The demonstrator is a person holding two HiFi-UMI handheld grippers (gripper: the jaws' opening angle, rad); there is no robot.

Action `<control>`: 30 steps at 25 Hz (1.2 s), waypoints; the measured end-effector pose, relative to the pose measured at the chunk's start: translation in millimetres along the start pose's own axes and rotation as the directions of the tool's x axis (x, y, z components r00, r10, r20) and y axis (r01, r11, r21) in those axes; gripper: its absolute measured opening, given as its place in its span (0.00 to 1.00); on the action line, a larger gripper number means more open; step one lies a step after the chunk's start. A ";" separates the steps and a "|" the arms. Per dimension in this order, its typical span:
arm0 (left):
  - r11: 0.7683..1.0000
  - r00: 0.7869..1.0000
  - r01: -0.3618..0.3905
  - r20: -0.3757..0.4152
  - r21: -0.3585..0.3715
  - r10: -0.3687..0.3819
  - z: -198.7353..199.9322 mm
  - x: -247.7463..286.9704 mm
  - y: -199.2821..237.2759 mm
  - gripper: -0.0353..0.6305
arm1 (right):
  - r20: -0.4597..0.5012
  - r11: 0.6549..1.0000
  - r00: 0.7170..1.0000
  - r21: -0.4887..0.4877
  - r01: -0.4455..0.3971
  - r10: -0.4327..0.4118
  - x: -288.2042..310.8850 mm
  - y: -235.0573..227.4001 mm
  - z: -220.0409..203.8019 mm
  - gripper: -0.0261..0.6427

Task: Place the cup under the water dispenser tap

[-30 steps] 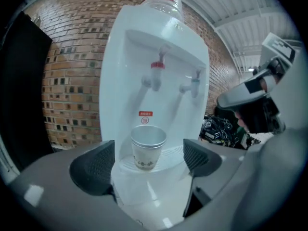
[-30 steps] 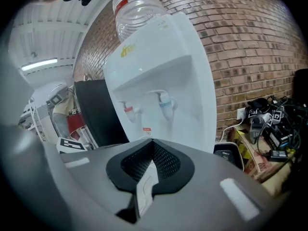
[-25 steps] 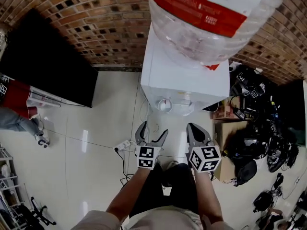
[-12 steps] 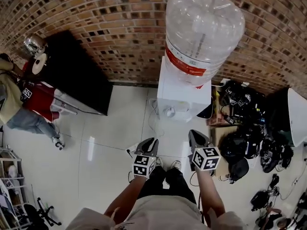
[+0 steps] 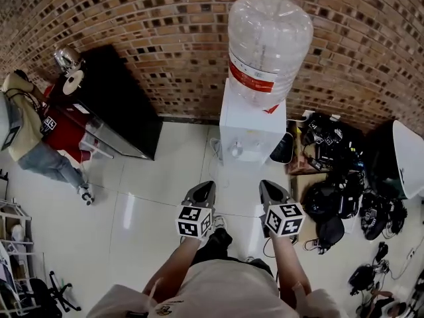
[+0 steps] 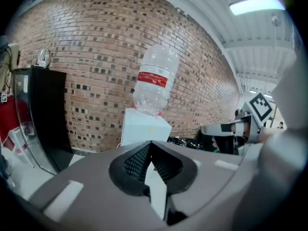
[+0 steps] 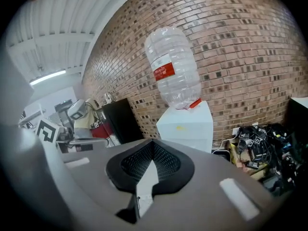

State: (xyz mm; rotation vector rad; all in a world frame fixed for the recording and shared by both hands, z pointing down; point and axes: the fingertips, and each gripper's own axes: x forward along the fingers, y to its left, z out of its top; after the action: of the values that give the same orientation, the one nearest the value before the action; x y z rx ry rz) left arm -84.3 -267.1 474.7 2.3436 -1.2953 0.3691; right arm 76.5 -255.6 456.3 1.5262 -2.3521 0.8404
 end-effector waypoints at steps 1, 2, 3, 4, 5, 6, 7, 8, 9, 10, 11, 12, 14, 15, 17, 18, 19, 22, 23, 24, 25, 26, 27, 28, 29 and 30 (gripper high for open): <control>1.000 1.000 -0.001 0.012 0.004 0.001 3.1 -5.1 -7.4 0.07 | 0.007 1.000 1.000 0.001 -0.007 0.007 -10.0 2.1 -1.3 0.04; 1.000 1.000 -0.006 0.025 0.008 0.006 5.9 -10.2 -14.2 0.07 | 0.015 1.000 1.000 -0.001 -0.016 0.016 -19.7 3.9 -2.4 0.04; 1.000 0.999 -0.015 0.040 0.010 0.014 8.5 -15.2 -20.8 0.07 | 0.022 1.000 0.999 -0.006 -0.025 0.025 -28.9 5.1 -3.3 0.04; 1.000 0.998 -0.025 0.055 0.009 0.024 10.2 -20.4 -27.6 0.07 | 0.029 0.999 0.999 -0.013 -0.035 0.035 -38.2 5.9 -4.5 0.04; 0.999 0.997 -0.035 0.067 0.006 0.034 10.2 -26.3 -35.2 0.07 | 0.034 0.999 0.998 -0.020 -0.044 0.045 -48.2 6.4 -6.5 0.04; 0.999 0.996 -0.043 0.076 0.001 0.043 8.0 -32.9 -43.7 0.07 | 0.040 0.998 0.998 -0.026 -0.053 0.054 -59.0 6.8 -9.9 0.04; 0.999 0.995 -0.050 0.083 -0.005 0.050 4.1 -40.1 -52.7 0.07 | 0.045 0.998 0.997 -0.031 -0.061 0.062 -70.3 7.1 -14.1 0.04; 0.998 0.994 -0.057 0.089 -0.011 0.057 -0.5 -47.2 -61.6 0.07 | 0.051 0.997 0.996 -0.036 -0.067 0.069 -81.5 6.9 -18.5 0.04; 0.998 0.993 -0.064 0.096 -0.015 0.065 -5.0 -54.1 -70.2 0.07 | 0.058 0.996 0.995 -0.040 -0.073 0.076 -92.1 6.4 -22.3 0.04; 0.997 0.992 -0.071 0.104 -0.019 0.073 -9.4 -61.0 -78.5 0.07 | 0.065 0.996 0.994 -0.046 -0.079 0.082 -102.2 5.9 -25.8 0.04; 0.997 0.990 -0.078 0.112 -0.021 0.080 -13.8 -68.2 -86.5 0.07 | 0.072 0.995 0.993 -0.051 -0.085 0.089 -111.8 5.8 -29.6 0.04; 0.996 0.989 -0.085 0.120 -0.021 0.087 -18.7 -76.0 -94.7 0.07 | 0.077 0.994 0.992 -0.057 -0.092 0.096 -121.5 6.3 -34.5 0.04; 0.995 0.986 -0.096 0.133 -0.023 0.099 -30.0 -93.0 -111.1 0.07 | 0.081 0.992 0.991 -0.065 -0.105 0.110 -140.9 8.6 -47.1 0.04; 0.994 0.985 -0.102 0.138 -0.025 0.105 -35.6 -101.3 -118.8 0.07 | 0.081 0.991 0.990 -0.069 -0.111 0.117 -150.3 10.1 -53.5 0.04; 0.993 0.983 -0.114 0.142 -0.031 0.118 -46.7 -116.4 -133.3 0.07 | 0.078 0.990 0.989 -0.074 -0.122 0.127 -168.1 13.3 -66.3 0.04; 0.992 0.983 -0.119 0.139 -0.035 0.123 -52.6 -123.3 -140.6 0.07 | 0.074 0.989 0.989 -0.074 -0.126 0.131 -176.7 14.5 -73.0 0.04; 0.992 0.983 -0.123 0.135 -0.041 0.128 -58.7 -129.9 -148.1 0.07 | 0.068 0.989 0.989 -0.070 -0.130 0.135 -185.1 15.2 -79.8 0.04; 0.991 0.984 -0.127 0.122 -0.044 0.132 -74.2 -150.3 -169.4 0.07 | 0.063 0.990 0.988 -0.036 -0.136 0.138 -208.9 15.8 -97.9 0.04; 0.991 0.984 -0.127 0.117 -0.039 0.131 -77.2 -157.1 -174.5 0.07 | 0.068 0.990 0.988 -0.021 -0.136 0.138 -215.8 16.8 -102.3 0.04; 0.992 0.985 -0.126 0.112 -0.033 0.129 -79.2 -163.5 -178.8 0.07 | 0.073 0.991 0.988 -0.010 -0.137 0.137 -222.2 18.5 -105.6 0.04; 0.992 0.986 -0.123 0.106 -0.028 0.125 -80.8 -169.3 -182.6 0.07 | 0.078 0.991 0.988 -0.004 -0.136 0.136 -228.2 20.7 -108.1 0.04; 0.993 0.988 -0.119 0.100 -0.022 0.120 -82.3 -174.5 -186.3 0.07 | 0.081 0.991 0.987 -0.002 -0.135 0.135 -233.9 23.3 -110.2 0.04; 0.994 0.989 -0.113 0.094 -0.016 0.114 -83.6 -179.0 -189.4 0.07 | 0.085 0.991 0.987 -0.001 -0.134 0.134 -239.0 26.3 -111.7 0.04; 0.994 0.990 -0.106 0.090 -0.010 0.106 -84.0 -182.7 -191.8 0.07 | 0.089 0.991 0.987 -0.002 -0.133 0.132 -243.2 29.6 -112.4 0.04; 0.995 0.991 -0.098 0.088 -0.003 0.098 -83.2 -185.4 -193.2 0.07 | 0.094 0.991 0.987 -0.003 -0.131 0.130 -246.2 33.1 -112.2 0.04; 0.996 0.992 -0.090 0.090 0.002 0.089 -81.4 -186.9 -193.7 0.07 | 0.099 0.992 0.987 -0.005 -0.127 0.127 -247.9 36.5 -111.5 0.04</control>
State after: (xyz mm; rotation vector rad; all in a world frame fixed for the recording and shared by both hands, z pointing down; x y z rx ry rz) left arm -20.0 0.8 418.1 2.3364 -1.4468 0.2989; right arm 139.1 8.8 418.7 1.4630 -2.5437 0.8108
